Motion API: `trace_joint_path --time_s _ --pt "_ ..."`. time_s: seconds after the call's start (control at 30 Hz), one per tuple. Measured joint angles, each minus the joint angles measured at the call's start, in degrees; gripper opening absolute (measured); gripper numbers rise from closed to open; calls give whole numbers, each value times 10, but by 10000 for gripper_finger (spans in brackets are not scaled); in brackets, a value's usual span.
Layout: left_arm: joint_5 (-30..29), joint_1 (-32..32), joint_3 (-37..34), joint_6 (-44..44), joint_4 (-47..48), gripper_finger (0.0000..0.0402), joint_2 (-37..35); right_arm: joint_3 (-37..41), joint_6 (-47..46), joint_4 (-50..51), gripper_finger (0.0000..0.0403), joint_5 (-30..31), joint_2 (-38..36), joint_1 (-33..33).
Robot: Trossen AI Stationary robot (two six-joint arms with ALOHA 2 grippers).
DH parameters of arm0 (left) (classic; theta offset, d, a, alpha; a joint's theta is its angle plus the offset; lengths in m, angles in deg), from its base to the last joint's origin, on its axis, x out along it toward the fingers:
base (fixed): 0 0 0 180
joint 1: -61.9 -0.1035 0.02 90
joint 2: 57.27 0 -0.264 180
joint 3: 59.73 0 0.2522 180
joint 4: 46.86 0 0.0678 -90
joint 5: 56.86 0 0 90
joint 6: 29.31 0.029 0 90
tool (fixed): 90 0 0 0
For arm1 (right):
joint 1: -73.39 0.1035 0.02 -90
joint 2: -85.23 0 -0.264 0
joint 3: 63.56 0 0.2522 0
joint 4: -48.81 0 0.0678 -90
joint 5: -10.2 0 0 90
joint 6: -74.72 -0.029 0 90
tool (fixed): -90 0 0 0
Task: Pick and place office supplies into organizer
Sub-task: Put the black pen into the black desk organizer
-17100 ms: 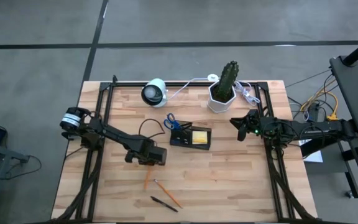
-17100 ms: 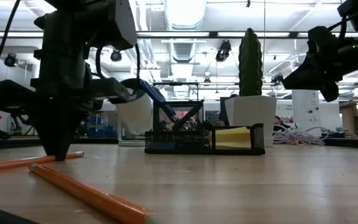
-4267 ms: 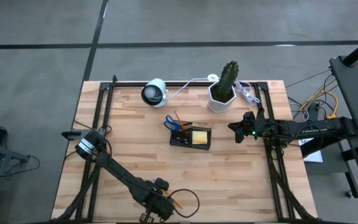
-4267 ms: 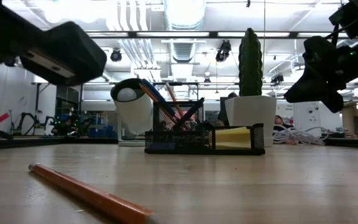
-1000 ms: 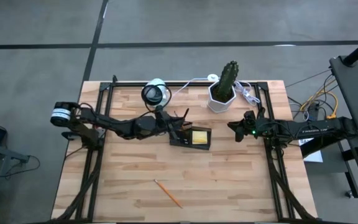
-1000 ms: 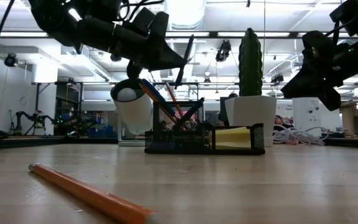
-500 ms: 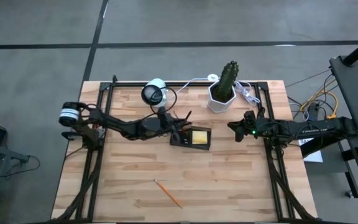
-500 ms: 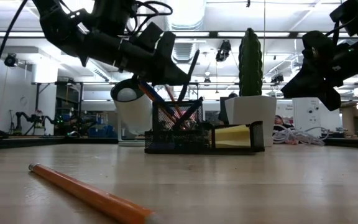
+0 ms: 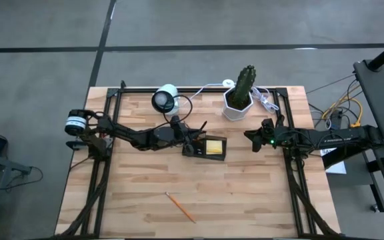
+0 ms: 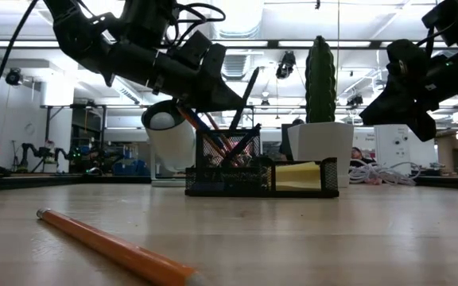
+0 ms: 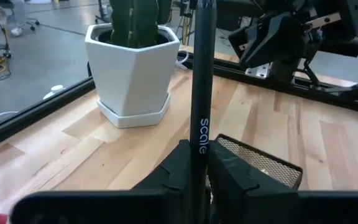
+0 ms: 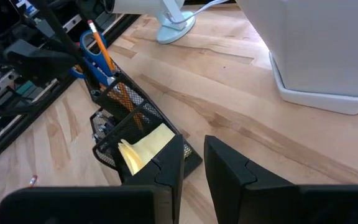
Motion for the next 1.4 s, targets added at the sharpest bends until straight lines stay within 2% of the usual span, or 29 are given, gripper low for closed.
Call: trace_joint_path --time_s 0.17,0.33,0.83,1.0,1.13,1.3,1.4 --pt "0 0 0 -1 1 87 0 0 0 0 54 0 0 0" --pt "-1 -2 1 -1 1 117 0 0 0 0 54 0 0 0" --pt "-2 -3 10 14 -20 125 -1 0 0 0 54 0 0 0" --pt "8 -3 37 20 -10 127 -2 0 0 0 54 0 0 0" --pt "25 -3 83 28 75 155 -2 0 0 0 54 0 0 0" --pt "27 -4 182 28 302 217 0 0 0 0 54 0 0 0" --pt "14 -10 222 19 365 243 2 0 0 0 54 0 0 0"
